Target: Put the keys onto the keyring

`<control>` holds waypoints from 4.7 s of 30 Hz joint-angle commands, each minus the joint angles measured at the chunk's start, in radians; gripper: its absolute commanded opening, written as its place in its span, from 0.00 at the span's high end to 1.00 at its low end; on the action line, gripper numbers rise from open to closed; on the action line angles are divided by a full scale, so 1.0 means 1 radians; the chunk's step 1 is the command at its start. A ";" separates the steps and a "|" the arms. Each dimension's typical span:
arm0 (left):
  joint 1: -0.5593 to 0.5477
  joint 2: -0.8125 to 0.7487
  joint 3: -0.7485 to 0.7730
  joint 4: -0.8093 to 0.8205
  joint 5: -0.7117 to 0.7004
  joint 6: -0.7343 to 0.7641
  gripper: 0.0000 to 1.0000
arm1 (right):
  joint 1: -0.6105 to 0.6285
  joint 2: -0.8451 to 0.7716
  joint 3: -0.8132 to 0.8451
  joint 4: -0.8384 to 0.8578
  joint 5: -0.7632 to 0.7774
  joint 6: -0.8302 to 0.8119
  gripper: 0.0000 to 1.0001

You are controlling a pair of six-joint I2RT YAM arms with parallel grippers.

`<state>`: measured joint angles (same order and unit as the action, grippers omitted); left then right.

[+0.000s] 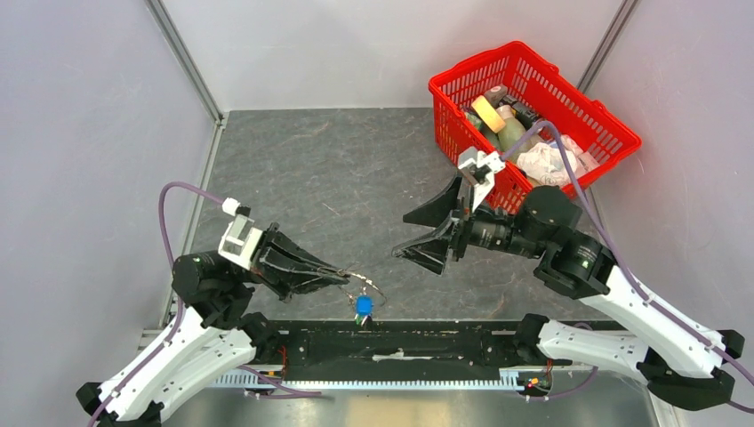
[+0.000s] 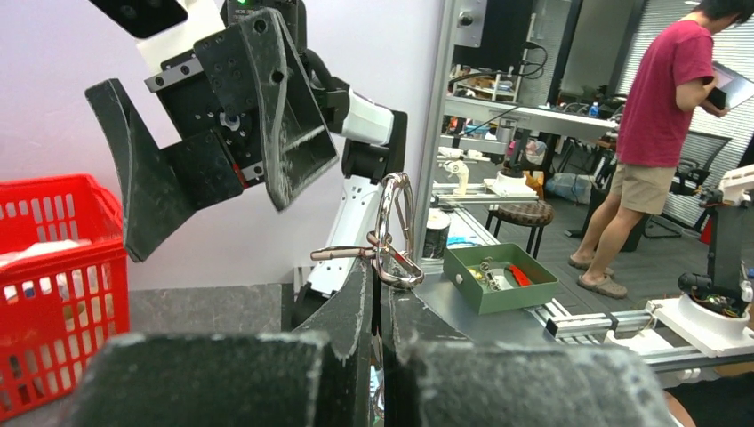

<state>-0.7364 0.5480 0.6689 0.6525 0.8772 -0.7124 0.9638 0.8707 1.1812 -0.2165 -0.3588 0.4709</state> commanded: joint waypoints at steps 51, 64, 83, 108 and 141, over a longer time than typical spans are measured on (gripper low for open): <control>0.002 -0.003 -0.033 -0.272 -0.047 0.097 0.98 | 0.168 0.513 0.580 -0.455 -0.321 -0.342 0.40; 0.002 -0.015 -0.014 -0.321 -0.043 0.120 0.98 | 0.217 0.547 0.634 -0.518 -0.243 -0.381 0.64; 0.002 -0.040 -0.027 -0.379 -0.069 0.144 0.98 | 0.233 0.438 0.523 -0.411 -0.174 -0.346 0.85; 0.002 -0.116 -0.038 -0.409 -0.061 0.124 0.98 | 0.233 0.344 0.410 -0.252 -0.095 -0.280 0.88; 0.002 -0.083 0.030 -0.430 -0.093 0.134 0.98 | 0.233 0.239 0.323 -0.315 0.070 -0.283 0.45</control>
<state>-0.7364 0.4553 0.6407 0.2062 0.8120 -0.5941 1.1957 1.1786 1.5398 -0.5568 -0.3527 0.1898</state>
